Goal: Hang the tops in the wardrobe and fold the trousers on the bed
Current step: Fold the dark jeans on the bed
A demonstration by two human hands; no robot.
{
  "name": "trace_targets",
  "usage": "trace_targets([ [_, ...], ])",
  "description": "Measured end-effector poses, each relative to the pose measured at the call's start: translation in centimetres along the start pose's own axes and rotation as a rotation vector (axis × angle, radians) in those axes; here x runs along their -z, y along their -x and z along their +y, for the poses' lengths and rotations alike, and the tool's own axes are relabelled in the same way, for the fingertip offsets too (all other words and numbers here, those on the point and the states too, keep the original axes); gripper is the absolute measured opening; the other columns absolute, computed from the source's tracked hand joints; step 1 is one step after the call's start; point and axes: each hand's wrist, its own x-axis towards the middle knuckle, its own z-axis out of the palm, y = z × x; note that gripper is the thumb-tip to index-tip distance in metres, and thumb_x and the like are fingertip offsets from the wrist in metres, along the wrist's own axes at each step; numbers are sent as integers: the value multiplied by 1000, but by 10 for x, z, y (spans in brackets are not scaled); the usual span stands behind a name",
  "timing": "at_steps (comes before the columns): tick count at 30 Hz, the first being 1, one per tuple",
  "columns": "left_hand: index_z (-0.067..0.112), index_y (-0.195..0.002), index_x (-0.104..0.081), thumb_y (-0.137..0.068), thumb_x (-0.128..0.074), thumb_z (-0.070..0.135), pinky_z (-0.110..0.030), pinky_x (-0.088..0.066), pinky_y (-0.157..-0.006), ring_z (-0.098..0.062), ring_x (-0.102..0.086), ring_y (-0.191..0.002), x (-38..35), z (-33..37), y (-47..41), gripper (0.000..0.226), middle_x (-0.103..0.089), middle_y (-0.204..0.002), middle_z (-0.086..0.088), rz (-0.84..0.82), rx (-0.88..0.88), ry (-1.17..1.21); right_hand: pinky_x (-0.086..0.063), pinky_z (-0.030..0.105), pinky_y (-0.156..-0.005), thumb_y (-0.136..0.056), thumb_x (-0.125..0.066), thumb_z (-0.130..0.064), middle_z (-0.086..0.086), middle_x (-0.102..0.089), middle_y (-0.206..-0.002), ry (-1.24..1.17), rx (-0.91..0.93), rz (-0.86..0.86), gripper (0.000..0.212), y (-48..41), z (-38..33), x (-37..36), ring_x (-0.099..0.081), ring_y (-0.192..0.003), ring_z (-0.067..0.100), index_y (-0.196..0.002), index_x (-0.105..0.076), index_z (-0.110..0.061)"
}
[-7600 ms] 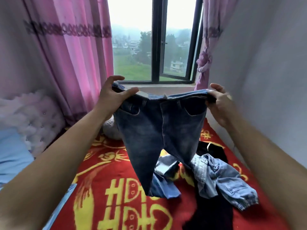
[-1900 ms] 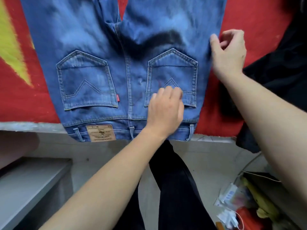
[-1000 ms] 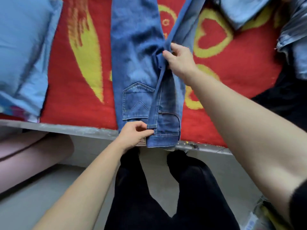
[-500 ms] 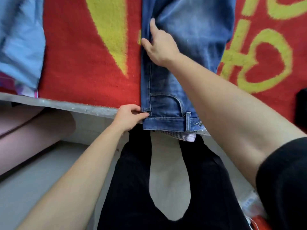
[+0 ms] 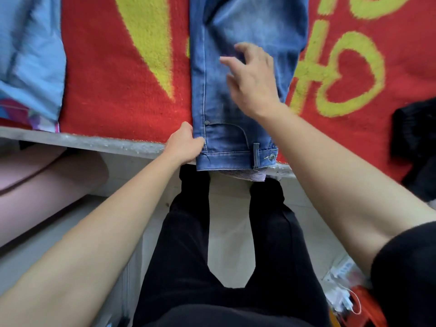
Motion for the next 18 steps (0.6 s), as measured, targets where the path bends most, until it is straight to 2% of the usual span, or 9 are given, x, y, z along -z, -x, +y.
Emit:
trace_targets([
  [2,15,-115,-50,-94,-48,45,-37,-40,-81,-32,-58,-106,0,14,-1,37,-65,-113,-8,111,22,135,-26,43,-113,-94,-50,-39,13,-37,-154,-9,-247,263,53,23,14,9,-37,-141,31,-146,-48,-25],
  [3,15,-117,-50,-96,-45,52,-36,-38,-82,-31,-57,-110,-2,20,-3,43,-64,-116,-8,160,43,196,-25,43,-114,-94,-50,-48,14,-35,-154,-68,-422,290,61,33,23,11,-35,-142,31,-149,-42,-23],
  [5,11,-116,-50,-99,-38,58,-37,-39,-86,-33,-56,-113,-7,30,-8,52,-62,-120,-11,227,73,251,-31,41,-108,-95,-45,-62,15,-43,-148,-264,-708,132,72,48,43,7,-41,-137,34,-149,-37,-15],
  [6,8,-111,-51,-101,-35,56,-38,-38,-84,-35,-56,-110,-10,36,-10,52,-63,-116,-14,273,63,253,-35,40,-102,-96,-42,-64,19,-50,-143,-349,-767,3,72,54,50,3,-47,-132,37,-144,-41,-10],
  [8,7,-95,-51,-104,-33,48,-37,-30,-71,-39,-58,-98,-16,47,-9,47,-64,-100,-17,424,2,250,-37,40,-85,-100,-39,-60,26,-60,-129,-438,-752,-64,64,68,56,-5,-55,-119,44,-133,-47,-6],
  [10,10,-85,-47,-106,-32,44,-36,-21,-64,-41,-57,-86,-27,50,-1,42,-62,-83,-17,574,-50,264,-30,38,-73,-101,-40,-55,27,-65,-116,-441,-706,133,55,85,56,-12,-59,-105,47,-127,-49,-7],
  [12,6,-91,-51,-106,-31,42,-38,-22,-66,-44,-57,-89,-44,42,7,43,-65,-91,-22,576,-13,220,-36,43,-74,-102,-41,-55,30,-66,-110,-414,-739,141,54,101,52,-20,-60,-100,49,-123,-49,-6],
  [15,2,-103,-52,-107,-26,41,-39,-30,-71,-43,-57,-100,-61,23,14,47,-64,-105,-25,359,109,96,-43,48,-81,-102,-40,-53,30,-64,-112,-286,-805,-136,50,118,51,-35,-61,-105,48,-115,-45,-5],
  [18,4,-110,-50,-105,-33,34,-43,-34,-75,-42,-56,-107,-54,30,10,34,-60,-115,-21,392,147,22,-41,46,-93,-94,-53,-45,21,-55,-131,-231,-847,-69,58,108,45,-28,-54,-120,41,-134,-40,-6],
])
